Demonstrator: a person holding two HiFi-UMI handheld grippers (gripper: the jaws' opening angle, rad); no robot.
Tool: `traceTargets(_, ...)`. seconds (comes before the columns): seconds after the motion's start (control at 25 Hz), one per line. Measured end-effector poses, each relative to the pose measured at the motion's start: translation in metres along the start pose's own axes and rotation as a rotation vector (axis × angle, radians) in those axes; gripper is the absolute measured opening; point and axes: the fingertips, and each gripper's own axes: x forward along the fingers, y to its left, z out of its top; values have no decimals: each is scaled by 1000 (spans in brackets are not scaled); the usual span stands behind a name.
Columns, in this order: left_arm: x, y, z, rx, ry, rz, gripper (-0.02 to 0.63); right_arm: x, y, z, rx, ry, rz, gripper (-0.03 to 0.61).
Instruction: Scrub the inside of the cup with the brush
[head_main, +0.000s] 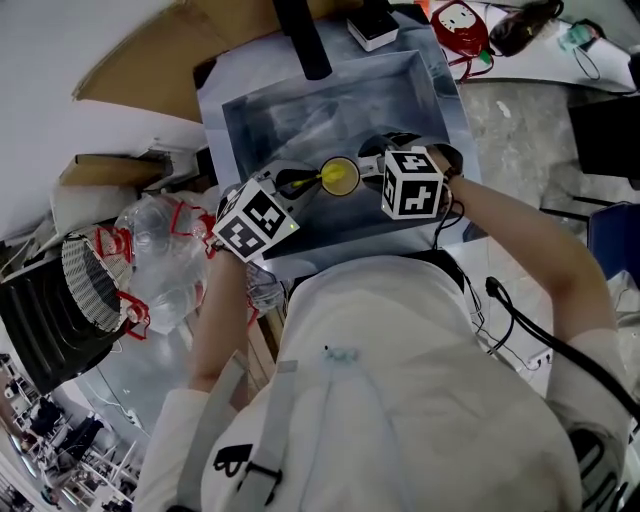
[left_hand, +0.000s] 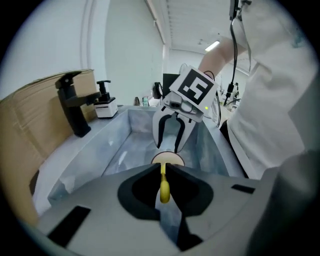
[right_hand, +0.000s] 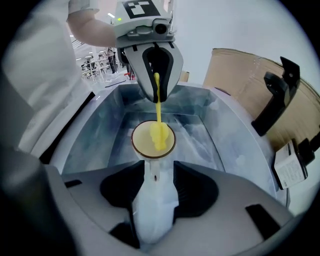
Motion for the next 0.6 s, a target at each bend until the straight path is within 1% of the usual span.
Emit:
traceTargets(0.16, -18, 10, 9, -102, -123, 42, 35, -15, -5, 6, 31, -33, -13, 189)
traceTargets(0.28, -33, 16, 13, -187, -221, 78, 35, -30, -11, 13, 72, -83, -32, 189)
traceTargets(0.36, -46, 22, 15, -247, -311, 105, 35, -43, -16, 20, 103, -137, -61, 189)
traceTargets(0.48, -68, 37, 22, -324, -471, 169, 35, -62, -32, 31, 107, -212, -142, 189)
traceTargets(0.6, -91, 49, 31, -365, -615, 235, 35, -82, -47, 43, 144, -296, -208, 190)
